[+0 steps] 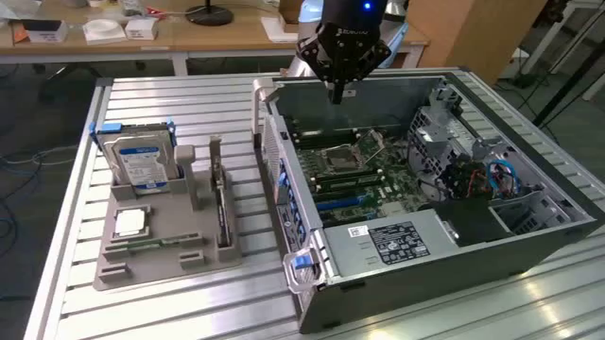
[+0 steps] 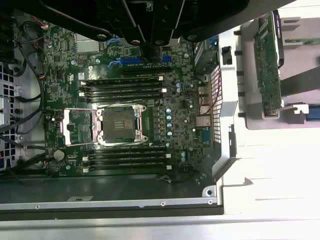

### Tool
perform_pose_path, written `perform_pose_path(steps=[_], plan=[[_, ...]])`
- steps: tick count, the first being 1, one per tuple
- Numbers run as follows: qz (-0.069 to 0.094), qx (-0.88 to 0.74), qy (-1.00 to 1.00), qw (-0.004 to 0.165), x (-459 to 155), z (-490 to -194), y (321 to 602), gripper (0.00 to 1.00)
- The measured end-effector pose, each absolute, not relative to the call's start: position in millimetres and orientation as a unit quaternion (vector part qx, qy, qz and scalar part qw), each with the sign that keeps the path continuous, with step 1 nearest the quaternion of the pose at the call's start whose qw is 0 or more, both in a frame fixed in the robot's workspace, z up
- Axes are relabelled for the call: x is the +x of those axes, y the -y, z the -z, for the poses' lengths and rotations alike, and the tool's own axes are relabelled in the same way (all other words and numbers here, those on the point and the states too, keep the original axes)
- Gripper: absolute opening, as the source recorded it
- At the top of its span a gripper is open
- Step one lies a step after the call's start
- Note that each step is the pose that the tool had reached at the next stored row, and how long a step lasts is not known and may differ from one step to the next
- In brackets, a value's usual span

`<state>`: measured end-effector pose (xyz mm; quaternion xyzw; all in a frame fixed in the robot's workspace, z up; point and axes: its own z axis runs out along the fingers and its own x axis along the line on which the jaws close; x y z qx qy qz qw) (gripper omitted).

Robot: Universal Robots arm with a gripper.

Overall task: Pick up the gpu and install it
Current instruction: 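Reach for the gpu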

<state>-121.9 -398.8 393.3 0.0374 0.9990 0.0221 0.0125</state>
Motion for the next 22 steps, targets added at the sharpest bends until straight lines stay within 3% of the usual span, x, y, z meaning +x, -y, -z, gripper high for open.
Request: perform_pose_path(steps=[22], plan=[[-0.022, 0.037, -0.999, 0.012, -130.3, -393.3, 398.9, 0.11]])
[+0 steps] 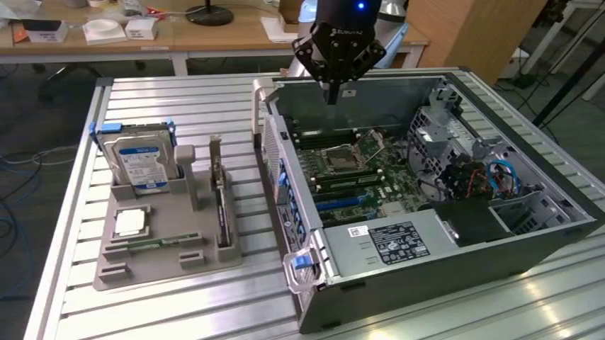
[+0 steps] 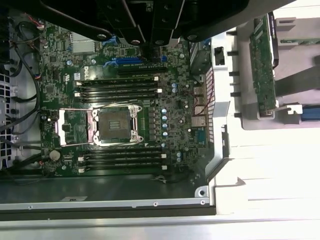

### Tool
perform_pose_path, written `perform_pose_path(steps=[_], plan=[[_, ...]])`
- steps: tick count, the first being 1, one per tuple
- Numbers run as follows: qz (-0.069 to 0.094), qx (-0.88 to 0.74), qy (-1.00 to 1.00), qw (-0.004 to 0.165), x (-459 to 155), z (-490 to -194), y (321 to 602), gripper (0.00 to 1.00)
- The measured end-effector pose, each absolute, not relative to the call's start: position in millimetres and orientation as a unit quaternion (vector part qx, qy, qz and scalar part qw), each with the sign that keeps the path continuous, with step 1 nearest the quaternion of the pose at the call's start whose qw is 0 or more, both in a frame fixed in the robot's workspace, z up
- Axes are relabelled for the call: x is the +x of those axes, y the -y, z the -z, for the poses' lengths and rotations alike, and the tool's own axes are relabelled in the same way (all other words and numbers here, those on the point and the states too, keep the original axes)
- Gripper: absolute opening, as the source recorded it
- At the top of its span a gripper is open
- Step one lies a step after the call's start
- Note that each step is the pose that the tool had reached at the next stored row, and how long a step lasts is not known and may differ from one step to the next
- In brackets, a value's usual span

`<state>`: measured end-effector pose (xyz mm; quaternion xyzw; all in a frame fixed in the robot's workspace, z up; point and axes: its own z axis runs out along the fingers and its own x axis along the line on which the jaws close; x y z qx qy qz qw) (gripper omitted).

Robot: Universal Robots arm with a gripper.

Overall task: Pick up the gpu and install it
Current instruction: 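Reach for the gpu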

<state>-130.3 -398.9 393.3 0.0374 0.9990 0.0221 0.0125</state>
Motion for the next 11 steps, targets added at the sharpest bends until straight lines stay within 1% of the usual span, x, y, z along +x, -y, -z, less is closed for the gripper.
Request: perform_pose_path(steps=[11], plan=[[-0.022, 0.037, -0.999, 0.013, -149, -393, 399, 0.11]])
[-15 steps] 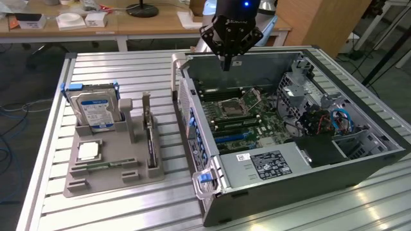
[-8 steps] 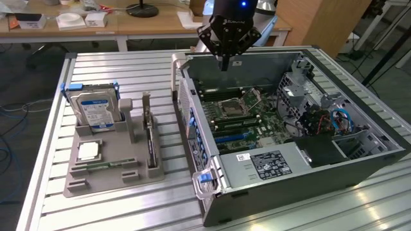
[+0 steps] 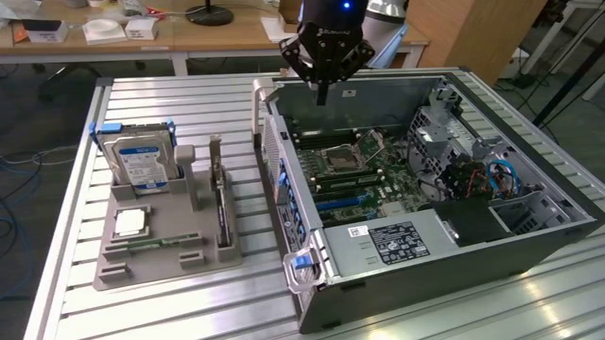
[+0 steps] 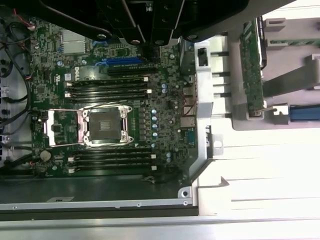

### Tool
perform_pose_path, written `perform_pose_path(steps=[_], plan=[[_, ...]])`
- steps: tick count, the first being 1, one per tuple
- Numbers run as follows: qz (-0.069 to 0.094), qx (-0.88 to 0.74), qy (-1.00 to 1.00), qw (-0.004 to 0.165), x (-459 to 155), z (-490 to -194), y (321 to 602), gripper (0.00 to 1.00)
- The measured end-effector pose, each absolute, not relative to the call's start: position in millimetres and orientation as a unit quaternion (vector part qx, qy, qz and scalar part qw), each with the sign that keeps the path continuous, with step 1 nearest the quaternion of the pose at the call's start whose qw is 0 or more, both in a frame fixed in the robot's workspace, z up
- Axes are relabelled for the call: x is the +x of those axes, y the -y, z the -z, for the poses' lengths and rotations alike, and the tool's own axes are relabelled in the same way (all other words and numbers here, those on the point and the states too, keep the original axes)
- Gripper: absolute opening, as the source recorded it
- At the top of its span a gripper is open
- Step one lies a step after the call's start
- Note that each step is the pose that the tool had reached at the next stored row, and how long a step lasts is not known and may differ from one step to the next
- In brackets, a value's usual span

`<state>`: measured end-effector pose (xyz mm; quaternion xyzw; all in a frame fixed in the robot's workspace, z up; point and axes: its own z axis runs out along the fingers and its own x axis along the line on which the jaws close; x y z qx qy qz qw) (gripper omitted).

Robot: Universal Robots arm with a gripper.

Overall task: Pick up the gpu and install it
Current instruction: 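Reach for the gpu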

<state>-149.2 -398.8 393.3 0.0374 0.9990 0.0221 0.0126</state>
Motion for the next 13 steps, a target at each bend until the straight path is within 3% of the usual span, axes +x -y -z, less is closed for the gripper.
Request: perform_pose_path(steps=[13], plan=[[-0.022, 0.037, -0.999, 0.014, -192, -393, 399, 0.11]])
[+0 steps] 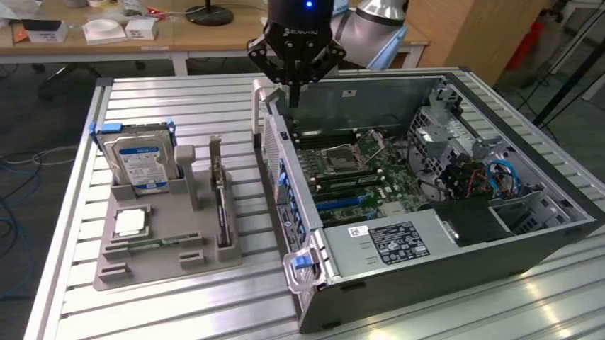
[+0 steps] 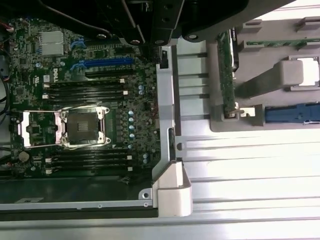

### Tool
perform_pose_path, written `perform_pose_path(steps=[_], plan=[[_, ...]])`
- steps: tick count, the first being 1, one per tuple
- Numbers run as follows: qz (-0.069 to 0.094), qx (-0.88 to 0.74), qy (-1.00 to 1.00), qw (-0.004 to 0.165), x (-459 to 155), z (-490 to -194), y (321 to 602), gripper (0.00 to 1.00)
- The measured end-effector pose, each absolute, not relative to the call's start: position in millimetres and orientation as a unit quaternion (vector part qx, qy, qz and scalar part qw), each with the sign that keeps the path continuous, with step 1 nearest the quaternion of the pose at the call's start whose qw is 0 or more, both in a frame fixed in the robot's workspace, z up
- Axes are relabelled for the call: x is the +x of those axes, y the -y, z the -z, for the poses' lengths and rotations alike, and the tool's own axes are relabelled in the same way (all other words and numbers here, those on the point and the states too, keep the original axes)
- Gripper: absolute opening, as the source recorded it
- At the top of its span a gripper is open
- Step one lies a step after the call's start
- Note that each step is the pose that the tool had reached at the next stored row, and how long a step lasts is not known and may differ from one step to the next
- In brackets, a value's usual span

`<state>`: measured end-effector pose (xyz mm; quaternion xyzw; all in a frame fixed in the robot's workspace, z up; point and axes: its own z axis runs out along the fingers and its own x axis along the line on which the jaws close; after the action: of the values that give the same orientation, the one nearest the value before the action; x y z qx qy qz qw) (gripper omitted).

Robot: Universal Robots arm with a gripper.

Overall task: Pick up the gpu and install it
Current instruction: 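Reach for the gpu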

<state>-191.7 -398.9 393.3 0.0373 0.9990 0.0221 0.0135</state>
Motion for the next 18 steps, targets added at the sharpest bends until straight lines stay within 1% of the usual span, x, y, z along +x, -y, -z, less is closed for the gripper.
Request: perform_pose_path(steps=[18], plan=[[-0.022, 0.037, -0.999, 0.014, -253, -393, 399, 0.11]])
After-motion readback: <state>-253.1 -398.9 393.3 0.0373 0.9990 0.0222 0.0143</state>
